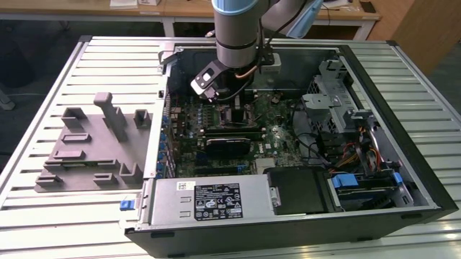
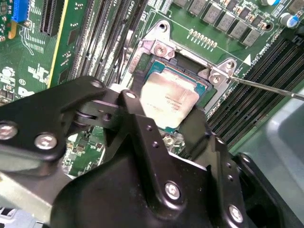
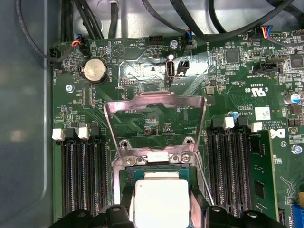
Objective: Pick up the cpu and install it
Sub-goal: 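Place the cpu into insertion slot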
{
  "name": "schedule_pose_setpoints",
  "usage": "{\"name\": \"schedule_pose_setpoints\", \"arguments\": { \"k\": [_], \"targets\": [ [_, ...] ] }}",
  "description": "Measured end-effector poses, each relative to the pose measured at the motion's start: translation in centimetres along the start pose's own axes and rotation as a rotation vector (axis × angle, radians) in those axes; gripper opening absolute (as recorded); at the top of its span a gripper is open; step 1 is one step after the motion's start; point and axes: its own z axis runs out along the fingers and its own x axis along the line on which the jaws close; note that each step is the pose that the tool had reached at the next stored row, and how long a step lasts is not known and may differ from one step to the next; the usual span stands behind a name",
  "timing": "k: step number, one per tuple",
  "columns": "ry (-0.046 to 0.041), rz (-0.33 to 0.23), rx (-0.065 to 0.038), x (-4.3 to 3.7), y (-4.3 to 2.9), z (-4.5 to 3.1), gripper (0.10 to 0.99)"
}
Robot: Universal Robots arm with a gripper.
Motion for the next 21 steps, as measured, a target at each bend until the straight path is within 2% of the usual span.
{"name": "schedule_pose_setpoints", "arguments": {
  "k": [1, 17, 18, 19, 21],
  "targets": [
    [0.0, 0.0, 0.0, 0.0, 0.0, 0.0, 0.616],
    [-0.0002, 0.0, 0.0, 0.0, 0.01, -0.17, 0.616],
    [-0.0003, 0.0, 0.0, 0.0, 0.01, -0.18, 0.6],
    [-0.0004, 0.0, 0.0, 0.0, 0.01, -0.18, 0.541],
    [-0.0004, 0.0, 0.0, 0.0, 0.01, -0.18, 0.529]
  ]
}}
